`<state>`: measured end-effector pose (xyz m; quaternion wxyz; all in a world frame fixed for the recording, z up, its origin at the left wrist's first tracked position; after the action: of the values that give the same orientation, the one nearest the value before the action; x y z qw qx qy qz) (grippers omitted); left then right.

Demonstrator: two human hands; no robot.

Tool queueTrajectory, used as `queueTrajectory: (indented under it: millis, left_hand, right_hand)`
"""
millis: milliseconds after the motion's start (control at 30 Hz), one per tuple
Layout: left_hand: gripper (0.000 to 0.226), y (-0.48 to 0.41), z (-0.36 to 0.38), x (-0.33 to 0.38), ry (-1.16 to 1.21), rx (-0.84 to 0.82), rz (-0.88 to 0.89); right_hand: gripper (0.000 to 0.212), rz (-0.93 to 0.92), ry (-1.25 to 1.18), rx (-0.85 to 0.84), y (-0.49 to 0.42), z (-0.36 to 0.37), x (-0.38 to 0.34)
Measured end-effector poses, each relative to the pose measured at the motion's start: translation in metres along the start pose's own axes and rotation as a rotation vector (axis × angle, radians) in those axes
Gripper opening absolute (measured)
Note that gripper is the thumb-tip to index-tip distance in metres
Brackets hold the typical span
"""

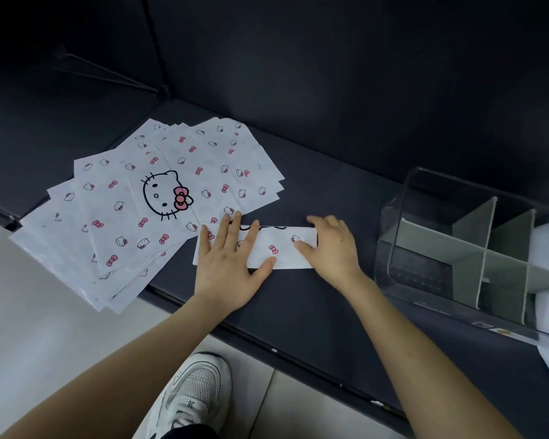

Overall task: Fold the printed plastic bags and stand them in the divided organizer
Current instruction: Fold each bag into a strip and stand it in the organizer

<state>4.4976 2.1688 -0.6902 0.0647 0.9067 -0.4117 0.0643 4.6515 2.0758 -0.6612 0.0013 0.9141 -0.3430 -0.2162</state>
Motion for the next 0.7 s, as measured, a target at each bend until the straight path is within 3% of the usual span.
queueTrajectory:
  millis: [167,400,500,600,700]
  left_hand:
    - [0.085,0.004,0.000,-0.002,0.014,0.014,0.075]
    - [0.079,0.007,0.002,-0.003,0.039,0.056,0.184]
    - [0.072,0.009,-0.006,0.001,0.079,0.125,0.262]
    - [0.056,0.022,-0.030,0.017,0.258,0.265,0.441]
    - [0.055,0.040,-0.037,0.037,0.395,0.189,0.628]
  right_hand:
    - [0.013,0.053,-0.061,-0.132,-0.007,-0.007,0.000]
    - [0.031,0.081,-0.232,-0.136,0.014,-0.006,-0.008]
    - [0.041,0.214,-0.533,-0.215,0.024,-0.012,-0.002]
    - [0.035,0.357,-0.912,-0.263,0.046,-0.020,0.005]
    - [0.033,0.487,-1.103,-0.302,0.070,-0.026,0.016]
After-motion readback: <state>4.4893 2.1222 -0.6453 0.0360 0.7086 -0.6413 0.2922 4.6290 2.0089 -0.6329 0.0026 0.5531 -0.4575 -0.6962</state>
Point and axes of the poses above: each hand's wrist, its own y-axis away from the middle knuckle, its own z-axis out of the palm, x = y × z, the point moved 5 cm from there along -y, towards the middle knuckle, and after that the axes turned 1 degree about -x, right-handed, at the moved point
